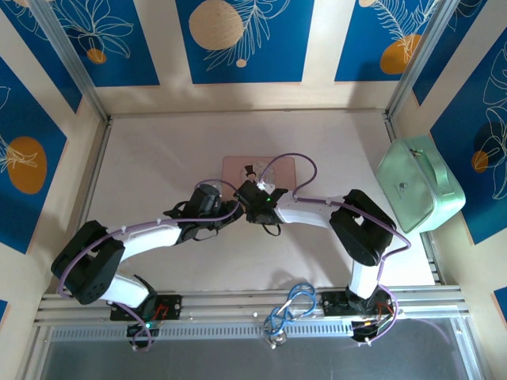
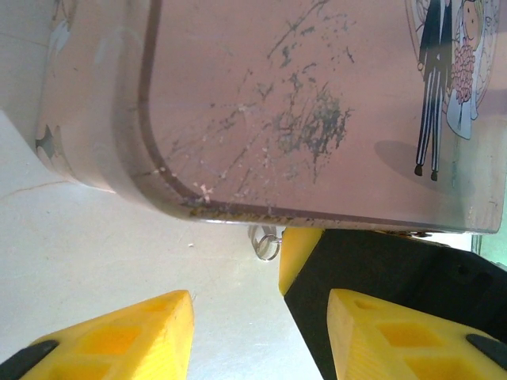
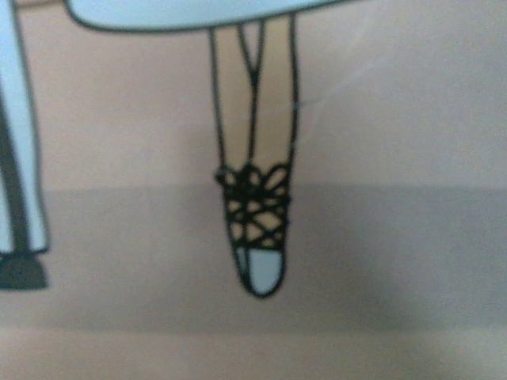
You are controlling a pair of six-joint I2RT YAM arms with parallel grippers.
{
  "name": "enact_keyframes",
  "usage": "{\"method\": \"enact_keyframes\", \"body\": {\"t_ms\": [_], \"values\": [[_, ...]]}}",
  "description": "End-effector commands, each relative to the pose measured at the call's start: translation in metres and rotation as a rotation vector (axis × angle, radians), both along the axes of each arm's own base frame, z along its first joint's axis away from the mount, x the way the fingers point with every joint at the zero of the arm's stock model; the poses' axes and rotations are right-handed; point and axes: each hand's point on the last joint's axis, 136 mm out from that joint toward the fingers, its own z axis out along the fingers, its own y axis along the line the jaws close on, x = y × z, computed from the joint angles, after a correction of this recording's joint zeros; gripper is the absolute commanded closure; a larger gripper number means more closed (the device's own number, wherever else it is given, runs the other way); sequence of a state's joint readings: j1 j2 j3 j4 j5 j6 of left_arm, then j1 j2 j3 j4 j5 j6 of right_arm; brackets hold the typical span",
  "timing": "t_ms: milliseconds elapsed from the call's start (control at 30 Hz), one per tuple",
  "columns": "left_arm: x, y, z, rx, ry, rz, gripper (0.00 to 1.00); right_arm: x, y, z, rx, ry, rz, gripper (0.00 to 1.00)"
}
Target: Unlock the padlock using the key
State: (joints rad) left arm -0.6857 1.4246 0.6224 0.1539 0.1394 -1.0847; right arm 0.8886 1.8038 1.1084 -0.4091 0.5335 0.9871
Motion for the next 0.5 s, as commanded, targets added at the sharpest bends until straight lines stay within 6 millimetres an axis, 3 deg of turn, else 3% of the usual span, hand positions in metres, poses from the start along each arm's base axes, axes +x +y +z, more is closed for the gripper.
{"method": "enact_keyframes", "body": {"t_ms": [0, 200, 467], "values": [[0.001, 0.002, -0.001, 0.000, -0.006, 0.015, 0.53, 0.003, -0.004, 0.001, -0.022, 0.012, -0.015, 0.68], [-0.002, 0.003, -0.003, -0.012, 0.014, 0.027, 0.52, 0.002, -0.004, 0.004, -0.037, 0.025, -0.013, 0.74], [-0.006, 0.007, -0.003, -0.030, 0.018, 0.049, 0.43, -0.007, -0.001, 0.011, -0.053, 0.122, 0.017, 0.77]]}}
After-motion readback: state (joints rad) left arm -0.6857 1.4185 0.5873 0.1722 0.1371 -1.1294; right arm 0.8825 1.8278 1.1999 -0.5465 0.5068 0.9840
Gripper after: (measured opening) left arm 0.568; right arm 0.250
